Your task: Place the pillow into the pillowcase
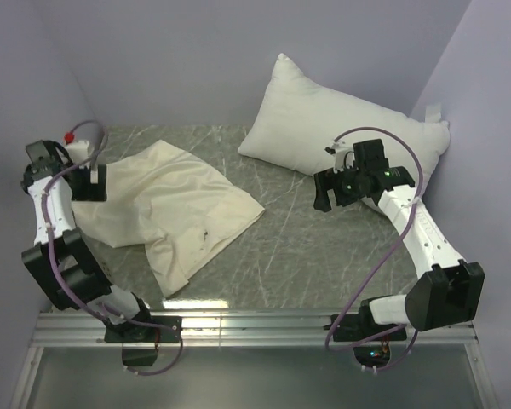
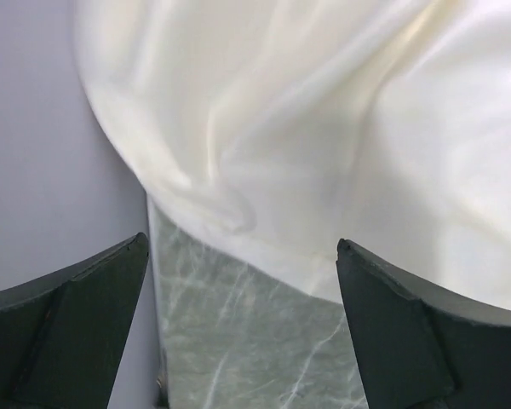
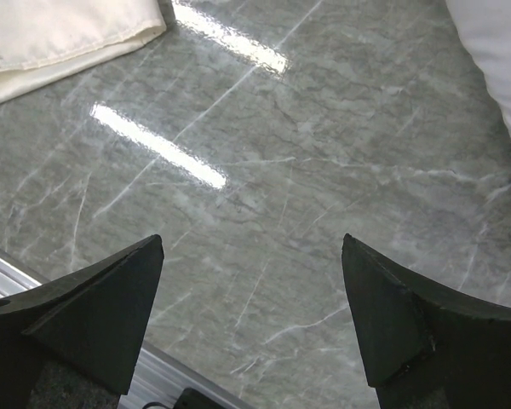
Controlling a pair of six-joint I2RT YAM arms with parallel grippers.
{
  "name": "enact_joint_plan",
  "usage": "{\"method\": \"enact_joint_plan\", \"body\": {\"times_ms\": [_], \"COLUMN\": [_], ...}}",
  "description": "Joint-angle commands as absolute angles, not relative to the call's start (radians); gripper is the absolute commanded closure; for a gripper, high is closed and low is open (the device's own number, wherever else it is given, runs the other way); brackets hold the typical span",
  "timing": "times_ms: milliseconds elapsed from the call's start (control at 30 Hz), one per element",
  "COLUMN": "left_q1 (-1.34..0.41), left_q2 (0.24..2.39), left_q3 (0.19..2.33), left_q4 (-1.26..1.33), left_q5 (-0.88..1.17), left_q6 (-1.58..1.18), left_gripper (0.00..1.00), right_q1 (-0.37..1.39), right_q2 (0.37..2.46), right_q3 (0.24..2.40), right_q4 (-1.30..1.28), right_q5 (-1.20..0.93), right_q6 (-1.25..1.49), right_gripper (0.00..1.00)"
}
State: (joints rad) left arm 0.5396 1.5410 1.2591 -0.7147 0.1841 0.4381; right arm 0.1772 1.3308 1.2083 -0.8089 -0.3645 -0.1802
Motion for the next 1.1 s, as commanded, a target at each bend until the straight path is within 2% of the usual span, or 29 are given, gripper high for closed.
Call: {"method": "enact_joint_plan", "body": {"times_ms": [0, 167, 467, 700, 733, 800, 833, 967, 1067], "left_q1": [0.519, 0.385, 0.235, 0.147, 0.132, 0.124, 0.126, 0.126, 0.126], "left_q2": [1.511, 1.676, 2.057, 2.144, 2.151, 2.183, 2.197, 2.273, 2.29], "left_q3": [1.475, 1.672, 1.844, 1.803, 1.792, 1.787, 1.807, 1.864, 1.887], "left_q4": [-0.77, -0.822, -0.773, -0.657, -0.606, -0.582, -0.566, -0.571, -0.583], "left_q5": [0.403, 0.477, 0.546, 0.442, 0.41, 0.347, 0.324, 0.25, 0.27], "left_q6": [0.485, 0.474, 0.417, 0.367, 0.354, 0.33, 0.315, 0.29, 0.291], "left_gripper": [0.0, 0.01, 0.02, 0.11, 0.14, 0.3, 0.44, 0.68, 0.66], "right_q1": [0.187, 0.189, 0.187, 0.189, 0.187, 0.189, 0.189, 0.189, 0.189], "right_q2": [1.336, 1.336, 1.296, 1.299, 1.301, 1.304, 1.308, 1.315, 1.321], "right_q3": [1.255, 1.253, 1.23, 1.221, 1.221, 1.221, 1.223, 1.226, 1.23], "right_q4": [-0.811, -0.811, -0.815, -0.813, -0.811, -0.811, -0.81, -0.808, -0.81], "right_q5": [-0.383, -0.38, -0.357, -0.354, -0.354, -0.354, -0.354, -0.353, -0.353], "right_q6": [-0.181, -0.179, -0.184, -0.184, -0.186, -0.184, -0.184, -0.184, -0.184], "right_gripper": [0.08, 0.08, 0.08, 0.08, 0.08, 0.08, 0.08, 0.08, 0.09]}}
